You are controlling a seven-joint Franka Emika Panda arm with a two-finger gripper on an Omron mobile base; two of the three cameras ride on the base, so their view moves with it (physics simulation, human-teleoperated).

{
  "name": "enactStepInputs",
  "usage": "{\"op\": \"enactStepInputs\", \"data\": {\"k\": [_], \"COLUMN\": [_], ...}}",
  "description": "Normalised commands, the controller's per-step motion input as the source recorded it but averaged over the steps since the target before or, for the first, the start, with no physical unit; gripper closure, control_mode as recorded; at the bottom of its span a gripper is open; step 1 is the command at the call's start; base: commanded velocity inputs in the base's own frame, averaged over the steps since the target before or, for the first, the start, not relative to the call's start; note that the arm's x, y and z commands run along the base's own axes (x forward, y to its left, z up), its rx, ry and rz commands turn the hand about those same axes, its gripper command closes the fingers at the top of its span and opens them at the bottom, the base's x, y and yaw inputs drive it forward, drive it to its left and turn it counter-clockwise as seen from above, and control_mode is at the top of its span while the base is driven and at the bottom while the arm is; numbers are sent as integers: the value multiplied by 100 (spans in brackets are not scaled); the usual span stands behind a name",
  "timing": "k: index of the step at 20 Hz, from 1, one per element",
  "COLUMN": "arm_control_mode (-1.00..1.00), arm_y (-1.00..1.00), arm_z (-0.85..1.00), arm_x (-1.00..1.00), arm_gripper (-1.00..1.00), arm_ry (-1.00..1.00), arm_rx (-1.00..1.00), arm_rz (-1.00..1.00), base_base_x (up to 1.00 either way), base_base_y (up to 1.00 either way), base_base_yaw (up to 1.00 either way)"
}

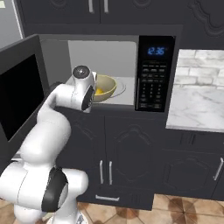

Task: Pick the lemon from the sink and place it in the bowl. Then pick the bowl and place it in the microwave. Then close the microwave door and press the start button.

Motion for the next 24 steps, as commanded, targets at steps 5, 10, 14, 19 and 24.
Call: {"op": "enactStepInputs", "data": {"k": [5, 10, 14, 19, 24], "arm_control_mode": [-100, -100, -100, -100, -100], "arm_y": [15, 37, 30, 4, -6], "arm_z": [0, -4, -31, -50, -14], "arm_x": [100, 79, 87, 80, -4], "arm_gripper": [100, 100, 100, 100, -100], "arm_ry": [3, 0, 3, 2, -3], "arm_rx": [-4, -5, -4, -2, 0], "arm_rz": [0, 11, 15, 14, 9], "base_base_x": [0, 0, 0, 0, 0], "base_base_y": [0, 0, 0, 0, 0], "base_base_yaw": [0, 0, 0, 0, 0]}}
